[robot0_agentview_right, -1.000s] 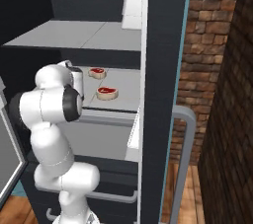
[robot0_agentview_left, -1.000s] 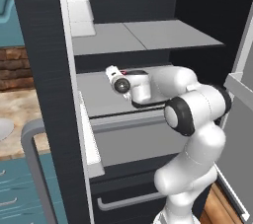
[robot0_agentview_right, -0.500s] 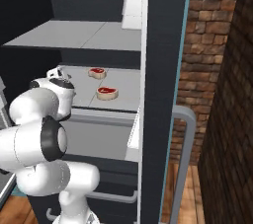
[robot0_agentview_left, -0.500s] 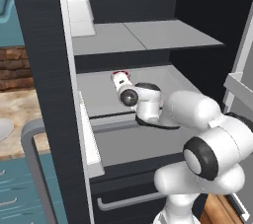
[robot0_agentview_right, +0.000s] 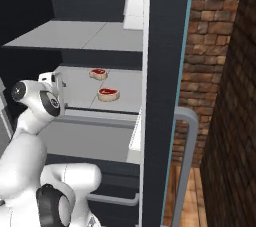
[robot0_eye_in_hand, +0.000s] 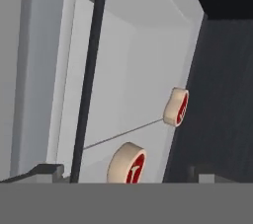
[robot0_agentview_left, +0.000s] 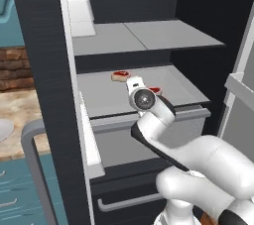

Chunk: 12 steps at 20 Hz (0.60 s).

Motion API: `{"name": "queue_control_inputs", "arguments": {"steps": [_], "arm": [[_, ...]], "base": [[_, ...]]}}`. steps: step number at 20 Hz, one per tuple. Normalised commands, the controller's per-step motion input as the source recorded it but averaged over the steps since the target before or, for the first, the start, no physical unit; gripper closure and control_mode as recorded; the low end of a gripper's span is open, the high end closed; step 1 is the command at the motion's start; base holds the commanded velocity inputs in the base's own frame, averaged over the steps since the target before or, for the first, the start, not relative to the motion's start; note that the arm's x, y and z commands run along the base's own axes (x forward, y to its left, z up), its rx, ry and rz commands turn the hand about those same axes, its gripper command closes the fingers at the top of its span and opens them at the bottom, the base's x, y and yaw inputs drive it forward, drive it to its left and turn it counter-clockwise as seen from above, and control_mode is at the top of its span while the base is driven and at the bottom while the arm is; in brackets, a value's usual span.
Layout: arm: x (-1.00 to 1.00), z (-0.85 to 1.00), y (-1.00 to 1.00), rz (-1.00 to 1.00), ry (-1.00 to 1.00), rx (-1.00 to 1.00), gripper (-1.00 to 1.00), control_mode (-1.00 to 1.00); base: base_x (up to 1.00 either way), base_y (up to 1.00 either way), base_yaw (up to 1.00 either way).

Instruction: Place the steak on the counter behind the older steak on the same shelf of the fridge to maintain FIFO order. Close the fridge door when finished.

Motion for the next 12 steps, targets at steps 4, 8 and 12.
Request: {"name": "queue_control_inputs", "arguments": {"steps": [4, 8, 12], "arm": [[-1.00, 0.63, 0.00, -0.13, 0.14, 0.11, -1.00, -1.00], [-1.00, 0.43, -0.02, -0.14, 0.06, 0.11, -1.00, -1.00], [-1.00, 0.15, -0.25, -0.19, -0.04, 0.08, -1.00, -1.00]], "base": [[0.00, 0.00, 0.00], [0.00, 0.00, 0.00], [0.00, 0.00, 0.00]]}}
